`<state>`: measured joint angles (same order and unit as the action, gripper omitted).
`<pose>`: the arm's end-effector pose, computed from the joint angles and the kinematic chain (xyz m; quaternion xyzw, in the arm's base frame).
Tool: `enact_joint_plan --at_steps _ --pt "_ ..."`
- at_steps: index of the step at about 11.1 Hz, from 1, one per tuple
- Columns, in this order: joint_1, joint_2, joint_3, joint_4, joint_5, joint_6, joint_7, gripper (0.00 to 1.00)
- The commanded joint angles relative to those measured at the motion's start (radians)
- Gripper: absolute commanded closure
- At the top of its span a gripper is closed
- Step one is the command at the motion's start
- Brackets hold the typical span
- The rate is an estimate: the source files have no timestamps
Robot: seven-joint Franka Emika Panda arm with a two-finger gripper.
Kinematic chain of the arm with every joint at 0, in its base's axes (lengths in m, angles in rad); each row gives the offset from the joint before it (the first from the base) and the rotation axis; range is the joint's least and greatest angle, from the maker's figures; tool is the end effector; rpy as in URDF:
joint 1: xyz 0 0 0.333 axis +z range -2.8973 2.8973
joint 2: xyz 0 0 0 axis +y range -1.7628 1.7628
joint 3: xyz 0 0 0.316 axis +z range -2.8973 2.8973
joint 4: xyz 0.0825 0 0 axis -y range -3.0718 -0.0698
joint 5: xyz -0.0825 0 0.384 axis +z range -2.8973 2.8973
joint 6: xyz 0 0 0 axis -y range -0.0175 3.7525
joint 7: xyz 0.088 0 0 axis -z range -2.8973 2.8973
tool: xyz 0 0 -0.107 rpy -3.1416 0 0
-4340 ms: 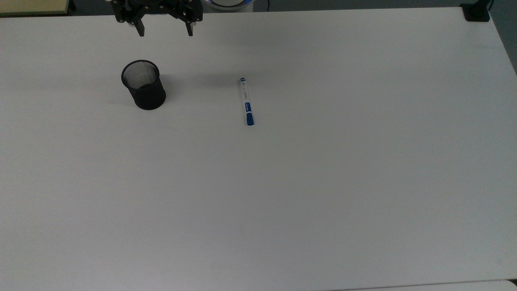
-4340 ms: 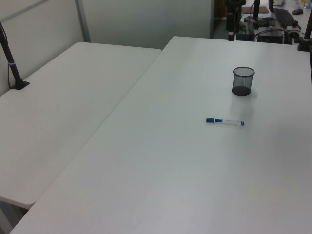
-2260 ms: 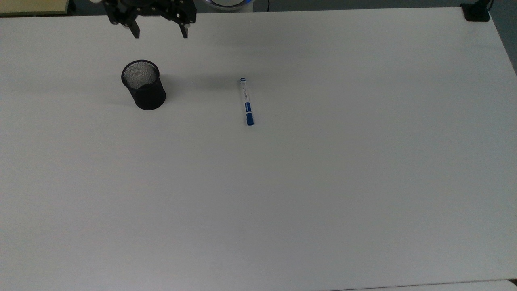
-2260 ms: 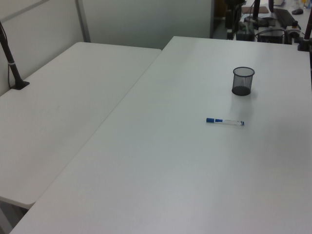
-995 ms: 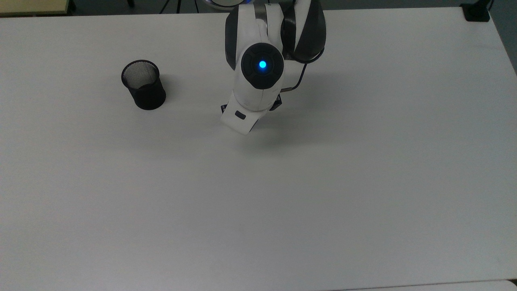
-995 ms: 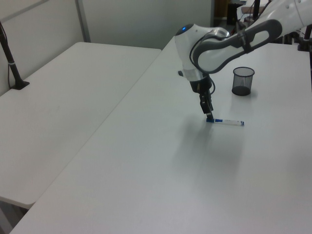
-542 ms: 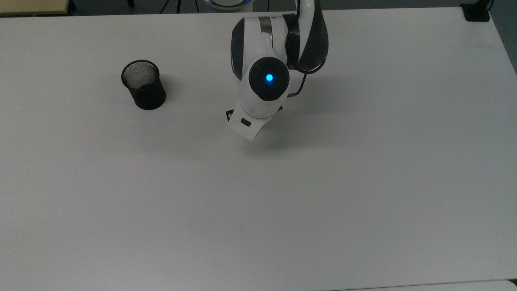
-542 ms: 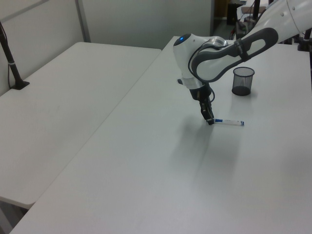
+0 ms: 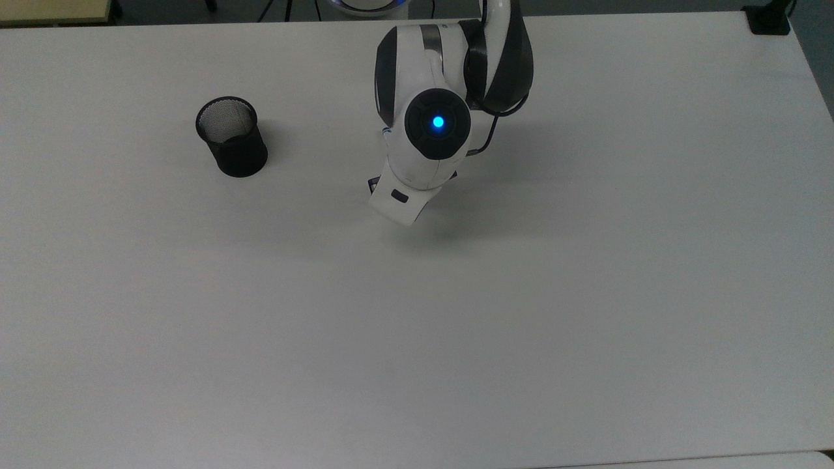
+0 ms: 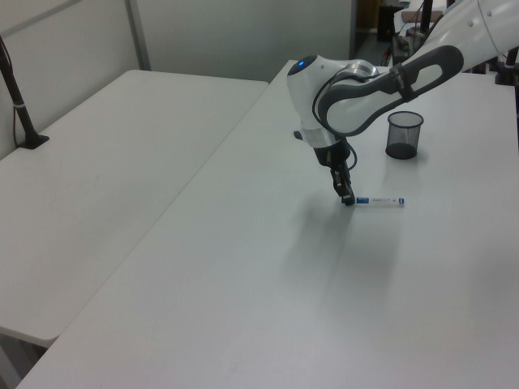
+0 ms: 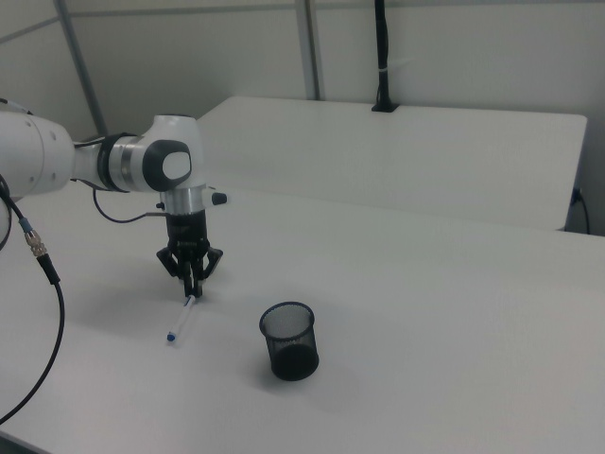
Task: Insert the marker
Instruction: 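Close the gripper on the marker near its blue cap, then lift the marker and carry it above the black mesh cup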
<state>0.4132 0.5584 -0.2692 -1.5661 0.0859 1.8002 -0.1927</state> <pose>0.6457 0.1233 0.3063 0.9752 0.1582 -0.1518 0.0293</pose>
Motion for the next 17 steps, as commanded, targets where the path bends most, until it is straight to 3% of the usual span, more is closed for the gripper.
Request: enact_joint_plan --at_steps 1,6,11,15,17 --pt "-0.019 -0.116 -0.014 0.023 -0.006 -0.028 -0.028 1.0" --pt "-0.201 -0.34 -0.005 -0.001 0.005 0.077 -0.059 1.0" --pt "-0.341 -0.527 -0.004 -0.27 0.02 0.358 -0.122 1.0" --pt "-0.373 -0.566 -0.004 -0.471 0.021 0.615 -0.137 1.0" --pt "-0.402 -0.565 -0.008 -0.503 0.021 0.65 -0.186 1.0"
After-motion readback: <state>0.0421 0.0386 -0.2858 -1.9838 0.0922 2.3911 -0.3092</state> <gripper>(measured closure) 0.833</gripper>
